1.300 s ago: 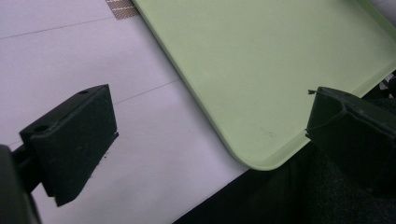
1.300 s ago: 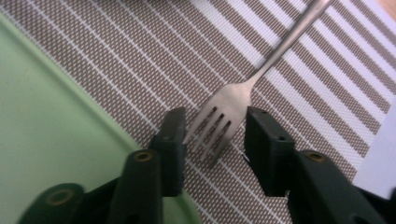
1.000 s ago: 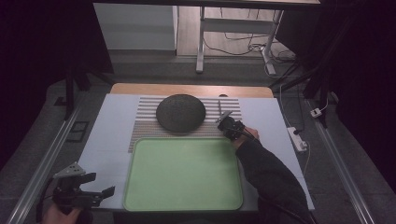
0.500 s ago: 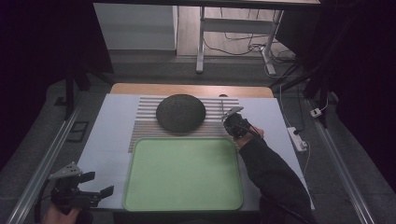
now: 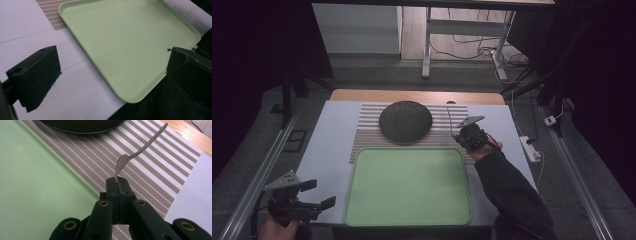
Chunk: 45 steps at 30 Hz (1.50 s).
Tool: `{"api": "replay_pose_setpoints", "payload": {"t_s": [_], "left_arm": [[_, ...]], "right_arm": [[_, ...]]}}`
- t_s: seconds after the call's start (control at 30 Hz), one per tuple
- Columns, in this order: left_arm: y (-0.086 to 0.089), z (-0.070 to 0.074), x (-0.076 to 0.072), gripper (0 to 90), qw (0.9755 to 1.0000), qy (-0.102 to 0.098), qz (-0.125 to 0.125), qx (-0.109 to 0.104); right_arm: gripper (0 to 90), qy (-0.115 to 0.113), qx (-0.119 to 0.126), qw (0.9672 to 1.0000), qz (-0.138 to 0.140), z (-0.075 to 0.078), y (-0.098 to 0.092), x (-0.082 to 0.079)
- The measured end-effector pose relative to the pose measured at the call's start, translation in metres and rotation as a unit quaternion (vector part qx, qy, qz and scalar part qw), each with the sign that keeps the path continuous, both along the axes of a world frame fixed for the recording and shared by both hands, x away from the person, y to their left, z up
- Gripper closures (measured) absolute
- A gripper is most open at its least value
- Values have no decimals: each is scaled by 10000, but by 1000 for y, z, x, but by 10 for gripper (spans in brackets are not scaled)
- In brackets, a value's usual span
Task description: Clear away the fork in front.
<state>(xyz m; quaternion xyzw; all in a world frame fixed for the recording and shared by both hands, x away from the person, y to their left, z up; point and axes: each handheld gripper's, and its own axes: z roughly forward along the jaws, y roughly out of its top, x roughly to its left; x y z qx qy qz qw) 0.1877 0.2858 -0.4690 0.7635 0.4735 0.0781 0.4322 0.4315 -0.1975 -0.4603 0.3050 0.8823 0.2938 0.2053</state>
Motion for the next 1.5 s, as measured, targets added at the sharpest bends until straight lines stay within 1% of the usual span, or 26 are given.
{"api": "replay_pose_setpoints", "payload": {"t_s": [0.07, 0.13, 0.23, 0.3, 0.33, 0.37, 0.43, 0.47, 0.53, 0.63, 0.73, 0.83, 0.93, 1.0, 1.07, 1.13, 1.2, 1.27, 1.37, 1.5], "left_arm": [[-3, 0, 1, 0, 9999, -156, -64, 1], [-5, 2, 4, 0, 9997, -201, -118, 55], [-8, 3, 8, 0, 9995, -246, -195, 90], [-11, 3, 10, 0, 9992, -228, -296, 141], [-12, 3, 12, 0, 9991, -229, -331, 120], [-13, 3, 14, 0, 9991, -214, -367, 73], [-14, 2, 18, 0, 9985, -153, -515, -101], [-16, 2, 20, 0, 9983, -132, -558, -121], [-19, 2, 24, 0, 9980, -148, -618, -69], [-25, 1, 30, 0, 9971, -103, -747, 46], [-31, 1, 37, 0, 9958, -37, -914, 40], [-37, 1, 44, 0, 9934, -89, -1142, -50], [-43, 3, 50, 0, 9920, -106, -1260, -25], [-47, 3, 54, 0, 9911, -81, -1328, 68], [-51, 4, 58, 0, 9901, -128, -1388, 153], [-55, 5, 62, 0, 9896, -103, -1416, 226], [-58, 5, 66, 0, 9893, -127, -1439, 223], [-61, 6, 70, 0, 9889, -96, -1465, 211], [-64, 8, 75, 0, 9885, -136, -1488, 246], [-69, 12, 82, 0, 9867, -143, -1585, 328]], "right_arm": [[899, 55, 98, 9999, 41, 2, -1, -4], [899, 103, 186, 9997, 71, 4, -2, -7], [899, 113, 229, 9996, 150, 6, -1, -13], [899, 132, 274, 9992, 243, 7, -1, -17], [899, 137, 284, 9991, 274, 8, 0, -19], [899, 149, 315, 9989, 311, 8, 0, -21], [899, 173, 369, 9985, 370, 9, -1, -26], [899, 182, 399, 9983, 391, 10, -1, -28], [899, 216, 451, 9979, 414, 10, -2, -34], [899, 221, 493, 9974, 479, 12, -4, -40], [899, 262, 596, 9963, 565, 14, -6, -48], [899, 299, 651, 9953, 645, 15, -6, -56], [899, 300, 670, 9947, 725, 16, -6, -63], [899, 310, 700, 9941, 762, 16, -6, -67], [899, 323, 736, 9933, 829, 17, -6, -72], [899, 324, 743, 9927, 889, 18, -6, -76], [899, 347, 771, 9917, 971, 19, -5, -80], [899, 368, 780, 9908, 1040, 19, -4, -85], [899, 375, 794, 9894, 1154, 20, -3, -91], [899, 416, 834, 9874, 1279, 20, -1, -100]]}}
